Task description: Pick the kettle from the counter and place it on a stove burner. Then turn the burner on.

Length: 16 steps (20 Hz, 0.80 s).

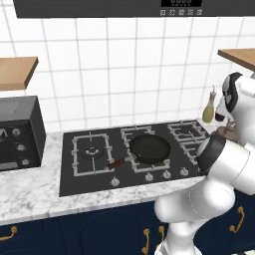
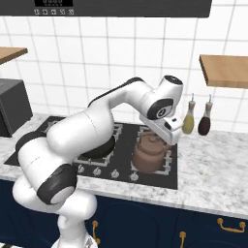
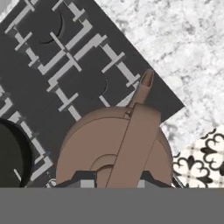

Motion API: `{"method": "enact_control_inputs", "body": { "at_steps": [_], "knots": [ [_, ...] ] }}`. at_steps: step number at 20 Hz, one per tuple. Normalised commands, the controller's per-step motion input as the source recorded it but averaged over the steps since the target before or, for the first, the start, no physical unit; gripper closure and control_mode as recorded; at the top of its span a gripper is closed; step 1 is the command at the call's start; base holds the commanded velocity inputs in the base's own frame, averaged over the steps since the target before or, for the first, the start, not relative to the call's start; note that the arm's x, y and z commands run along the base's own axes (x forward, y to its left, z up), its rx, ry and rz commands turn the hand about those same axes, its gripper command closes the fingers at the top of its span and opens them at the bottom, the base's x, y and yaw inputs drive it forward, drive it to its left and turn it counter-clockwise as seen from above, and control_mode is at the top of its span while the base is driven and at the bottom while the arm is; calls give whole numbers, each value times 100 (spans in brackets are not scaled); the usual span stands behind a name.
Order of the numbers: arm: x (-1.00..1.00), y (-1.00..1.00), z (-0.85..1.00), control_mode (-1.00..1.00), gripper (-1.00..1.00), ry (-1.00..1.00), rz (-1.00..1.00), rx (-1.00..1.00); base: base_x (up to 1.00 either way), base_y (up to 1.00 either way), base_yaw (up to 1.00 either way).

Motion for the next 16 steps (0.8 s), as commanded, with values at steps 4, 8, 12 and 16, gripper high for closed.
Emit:
{"method": "enact_control_inputs", "body": {
  "at_steps": [4, 8, 12, 16],
  "knots": [
    [56, 17, 4, -100, 100, -5, 35, -8, 0, 0, 0],
    [66, 4, 14, -100, 100, 0, 33, -9, 0, 0, 0],
    [61, 0, 9, -100, 100, 3, 21, -11, 0, 0, 0],
    [56, -11, 0, -100, 100, 3, 11, -3, 0, 0, 0]
  ]
}}
